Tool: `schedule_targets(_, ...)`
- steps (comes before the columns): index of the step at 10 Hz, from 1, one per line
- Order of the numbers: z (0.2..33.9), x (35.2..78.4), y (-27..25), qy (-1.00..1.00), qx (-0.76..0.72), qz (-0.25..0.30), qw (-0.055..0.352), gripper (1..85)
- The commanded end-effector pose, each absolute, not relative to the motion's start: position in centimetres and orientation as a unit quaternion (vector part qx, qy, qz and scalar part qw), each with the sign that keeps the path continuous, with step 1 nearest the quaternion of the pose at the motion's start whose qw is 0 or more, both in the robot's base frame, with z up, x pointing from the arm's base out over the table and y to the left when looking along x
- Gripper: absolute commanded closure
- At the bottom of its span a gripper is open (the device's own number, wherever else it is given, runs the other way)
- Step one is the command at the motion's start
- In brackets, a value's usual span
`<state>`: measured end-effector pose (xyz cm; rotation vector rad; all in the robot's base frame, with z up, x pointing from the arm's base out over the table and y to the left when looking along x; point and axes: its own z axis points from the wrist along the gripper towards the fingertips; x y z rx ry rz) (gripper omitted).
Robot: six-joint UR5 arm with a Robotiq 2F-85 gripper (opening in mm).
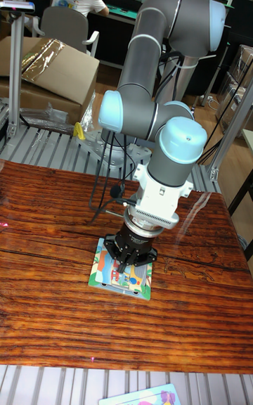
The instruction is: Assemble one piece of a puzzle
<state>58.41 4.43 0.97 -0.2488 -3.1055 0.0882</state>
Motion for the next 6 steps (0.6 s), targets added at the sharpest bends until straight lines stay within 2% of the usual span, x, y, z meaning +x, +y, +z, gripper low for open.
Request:
schedule_targets(1,0.71,58.91,4.58,-0.996,-0.083,0.022,0.008,84.3)
schedule_targets(6,0.51,59.16,4.63,-0.996,-0.083,0.023,0.004,84.3)
